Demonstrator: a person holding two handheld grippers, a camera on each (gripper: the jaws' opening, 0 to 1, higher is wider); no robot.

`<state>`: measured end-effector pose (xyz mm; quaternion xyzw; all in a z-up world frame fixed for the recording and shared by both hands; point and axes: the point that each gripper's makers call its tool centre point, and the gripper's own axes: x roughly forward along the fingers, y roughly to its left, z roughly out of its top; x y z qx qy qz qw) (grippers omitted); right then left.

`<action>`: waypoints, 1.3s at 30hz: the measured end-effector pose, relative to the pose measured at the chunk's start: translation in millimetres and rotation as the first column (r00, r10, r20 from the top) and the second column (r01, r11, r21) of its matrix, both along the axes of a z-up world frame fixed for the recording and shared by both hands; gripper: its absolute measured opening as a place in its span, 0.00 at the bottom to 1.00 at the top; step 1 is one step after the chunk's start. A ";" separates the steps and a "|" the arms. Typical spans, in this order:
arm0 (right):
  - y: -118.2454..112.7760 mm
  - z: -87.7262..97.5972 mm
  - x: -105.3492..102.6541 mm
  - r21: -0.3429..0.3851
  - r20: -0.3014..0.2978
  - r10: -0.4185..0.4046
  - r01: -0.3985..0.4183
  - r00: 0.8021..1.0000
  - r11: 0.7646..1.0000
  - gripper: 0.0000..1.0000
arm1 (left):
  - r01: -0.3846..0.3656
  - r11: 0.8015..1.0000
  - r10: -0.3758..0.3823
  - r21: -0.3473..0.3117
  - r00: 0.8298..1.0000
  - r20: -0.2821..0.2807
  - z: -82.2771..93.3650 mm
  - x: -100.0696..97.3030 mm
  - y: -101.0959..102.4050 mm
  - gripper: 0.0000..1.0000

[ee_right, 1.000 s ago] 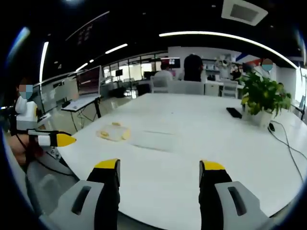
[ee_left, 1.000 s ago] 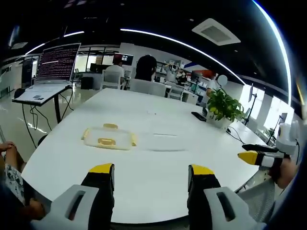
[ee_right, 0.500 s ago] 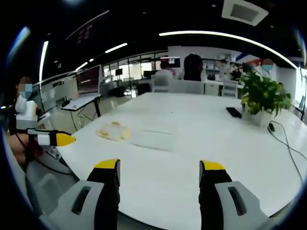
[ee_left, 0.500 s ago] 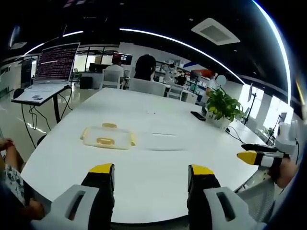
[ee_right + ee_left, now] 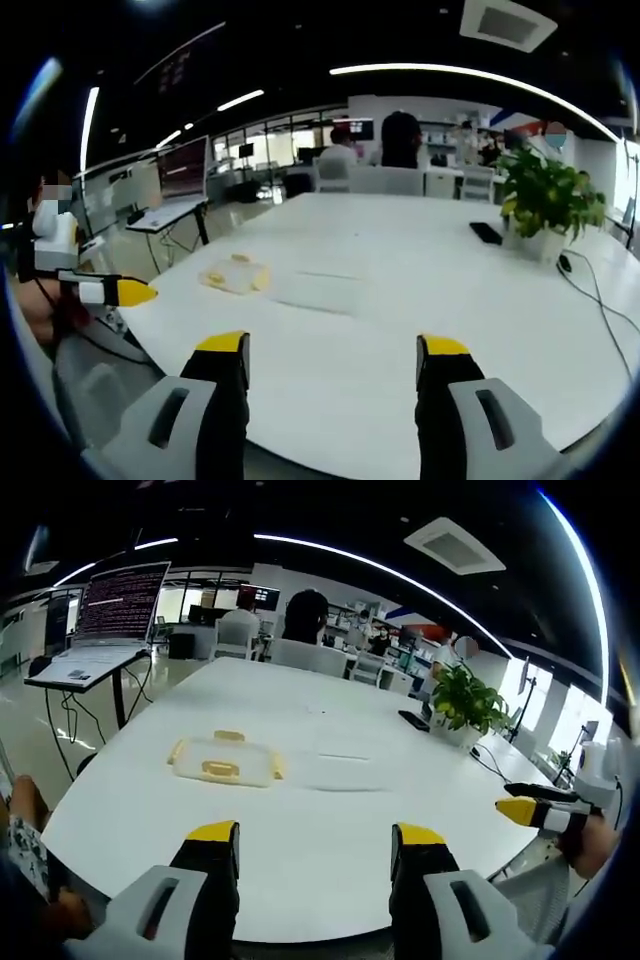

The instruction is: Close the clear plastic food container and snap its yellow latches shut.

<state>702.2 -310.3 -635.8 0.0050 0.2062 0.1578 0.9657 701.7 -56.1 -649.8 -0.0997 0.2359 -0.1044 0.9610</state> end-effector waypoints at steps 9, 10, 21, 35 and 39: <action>0.4 -0.4 -0.8 -0.008 0.000 0.006 -0.006 1.000 1.000 0.65 | 0.009 1.000 -0.010 0.024 1.000 0.009 0.5 -0.5 -0.9 0.56; 0.7 -0.5 -0.9 -0.010 0.000 0.008 -0.008 1.000 1.000 0.65 | 0.007 1.000 -0.007 0.023 1.000 0.011 0.9 -0.6 -0.3 0.56; 5.4 -6.9 -1.7 -0.037 -0.031 0.034 -0.035 0.999 0.999 0.65 | 0.000 0.999 -0.001 0.033 0.999 0.040 5.0 0.8 1.1 0.56; 8.0 -8.7 -1.5 -0.037 -0.046 0.043 -0.045 0.998 0.998 0.64 | 0.013 0.999 -0.013 0.041 1.000 0.016 1.4 0.6 -1.0 0.57; 6.1 -9.7 -0.6 -0.019 -0.060 0.034 -0.035 0.998 0.999 0.65 | 0.011 0.999 -0.011 0.030 1.000 0.010 0.9 0.4 -1.1 0.58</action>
